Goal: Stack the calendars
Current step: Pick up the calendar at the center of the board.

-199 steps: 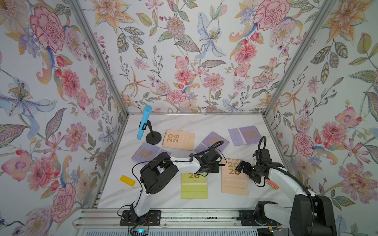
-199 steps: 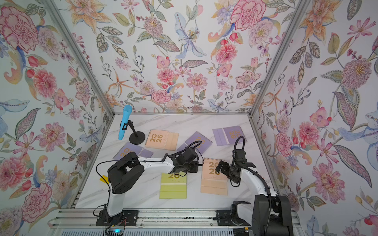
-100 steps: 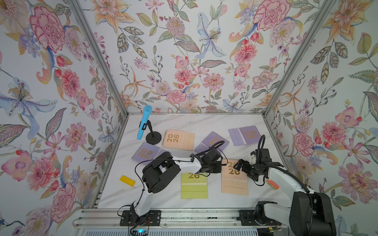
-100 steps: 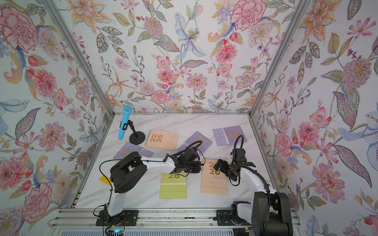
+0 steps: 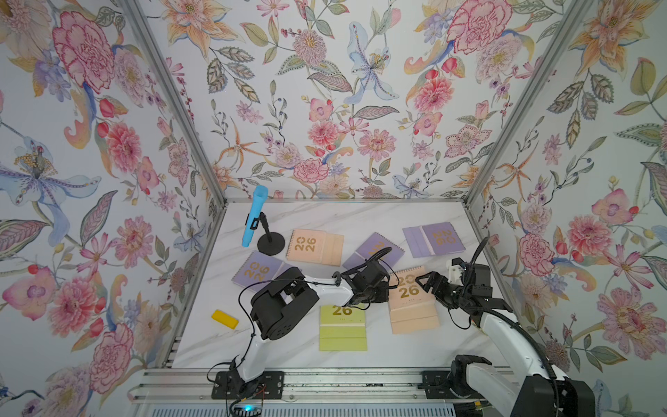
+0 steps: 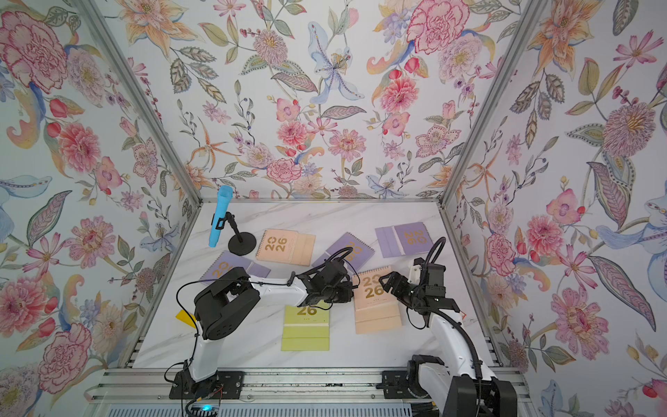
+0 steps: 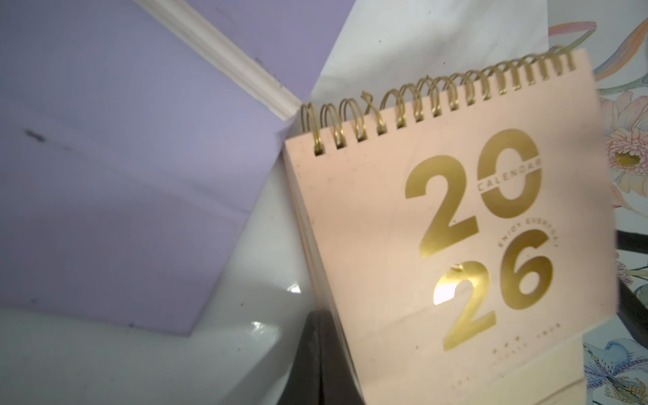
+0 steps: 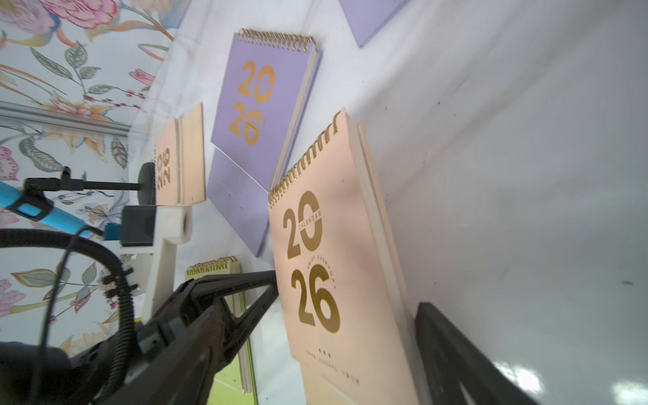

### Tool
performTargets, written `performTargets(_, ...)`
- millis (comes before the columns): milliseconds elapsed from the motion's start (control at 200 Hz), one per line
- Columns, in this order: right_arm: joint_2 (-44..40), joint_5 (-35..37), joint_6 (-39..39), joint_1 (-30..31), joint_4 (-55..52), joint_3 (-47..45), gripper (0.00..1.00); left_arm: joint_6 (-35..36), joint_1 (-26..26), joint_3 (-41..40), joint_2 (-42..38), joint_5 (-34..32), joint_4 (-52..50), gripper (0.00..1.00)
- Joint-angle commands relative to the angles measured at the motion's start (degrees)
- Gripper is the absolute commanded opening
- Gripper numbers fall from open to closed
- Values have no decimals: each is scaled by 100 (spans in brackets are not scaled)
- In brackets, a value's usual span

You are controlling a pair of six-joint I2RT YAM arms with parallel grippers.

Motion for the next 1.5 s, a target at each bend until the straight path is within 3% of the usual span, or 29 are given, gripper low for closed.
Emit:
performTargets(0,-83,-1081,292,40,190,28,71,-17,-97,-123,101,342,30,2)
performTargets(185,-112,-967,240,19,32,31,49,36,44,-150,-42,307,13,2)
performTargets(400,6,-846,53,36,-203,96,30,10,133,-177,-97,337,127,2)
performTargets(585,8,-691,-82,128,-402,246,23,-29,217,-226,-169,384,227,2)
performTargets(881,-213,-233,-222,229,-796,584,2,56,378,-229,-521,301,109,2)
performTargets(1046,-509,85,-186,455,-1080,787,0,290,591,-242,-997,111,-280,2)
performTargets(1206,-710,700,198,1306,-1119,948,0,594,860,-447,-1671,-176,-851,1)
performTargets(1496,-933,1405,1309,2614,-735,1052,0,956,1698,-1801,-3431,-473,-1491,0)
